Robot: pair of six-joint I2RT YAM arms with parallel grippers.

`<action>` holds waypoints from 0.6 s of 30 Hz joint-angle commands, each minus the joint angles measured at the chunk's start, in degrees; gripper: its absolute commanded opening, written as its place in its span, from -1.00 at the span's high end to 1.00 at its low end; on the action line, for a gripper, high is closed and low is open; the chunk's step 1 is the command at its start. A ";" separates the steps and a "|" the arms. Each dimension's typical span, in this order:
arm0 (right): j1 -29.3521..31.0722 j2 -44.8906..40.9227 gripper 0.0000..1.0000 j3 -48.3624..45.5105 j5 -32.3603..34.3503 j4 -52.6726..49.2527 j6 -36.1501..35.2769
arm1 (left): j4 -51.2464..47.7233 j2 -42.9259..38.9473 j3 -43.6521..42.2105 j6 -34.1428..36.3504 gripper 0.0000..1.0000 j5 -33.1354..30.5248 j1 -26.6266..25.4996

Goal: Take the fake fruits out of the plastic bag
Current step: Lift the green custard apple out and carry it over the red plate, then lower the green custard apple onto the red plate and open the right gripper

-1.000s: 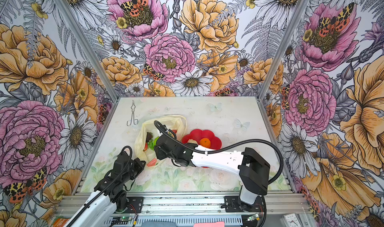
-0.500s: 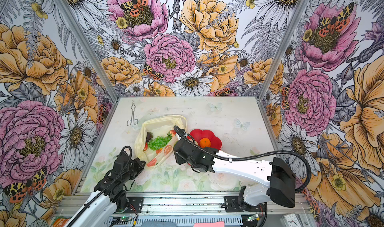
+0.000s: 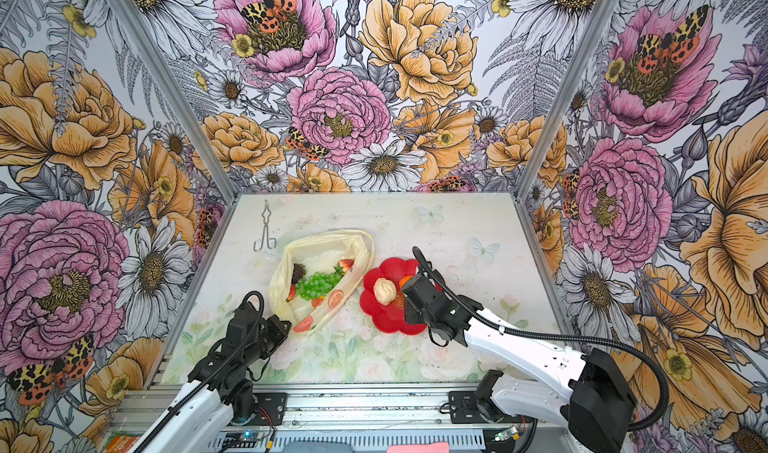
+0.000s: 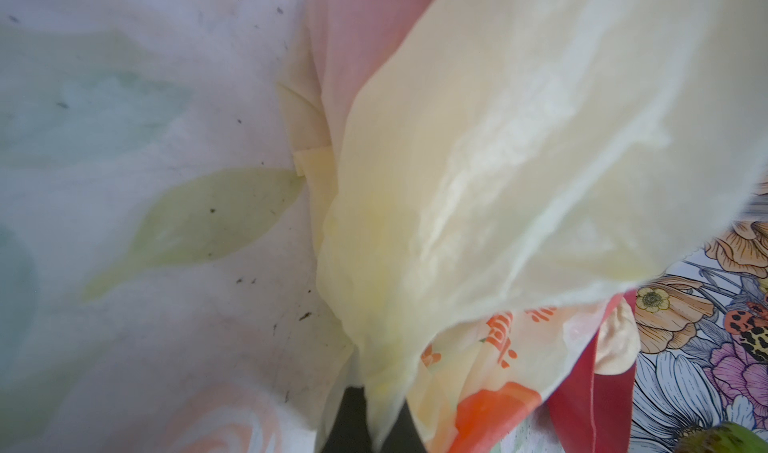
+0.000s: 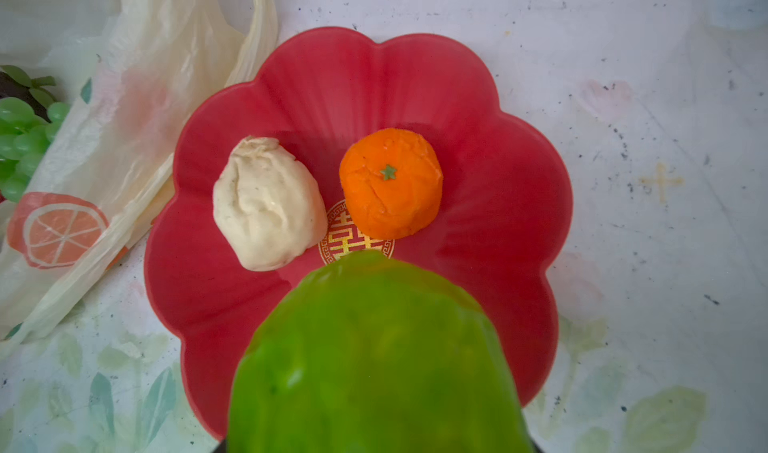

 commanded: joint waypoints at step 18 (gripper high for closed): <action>-3.15 14.18 -0.24 4.11 0.59 1.94 -0.90 | -3.22 -1.65 -0.68 1.23 0.95 1.32 0.69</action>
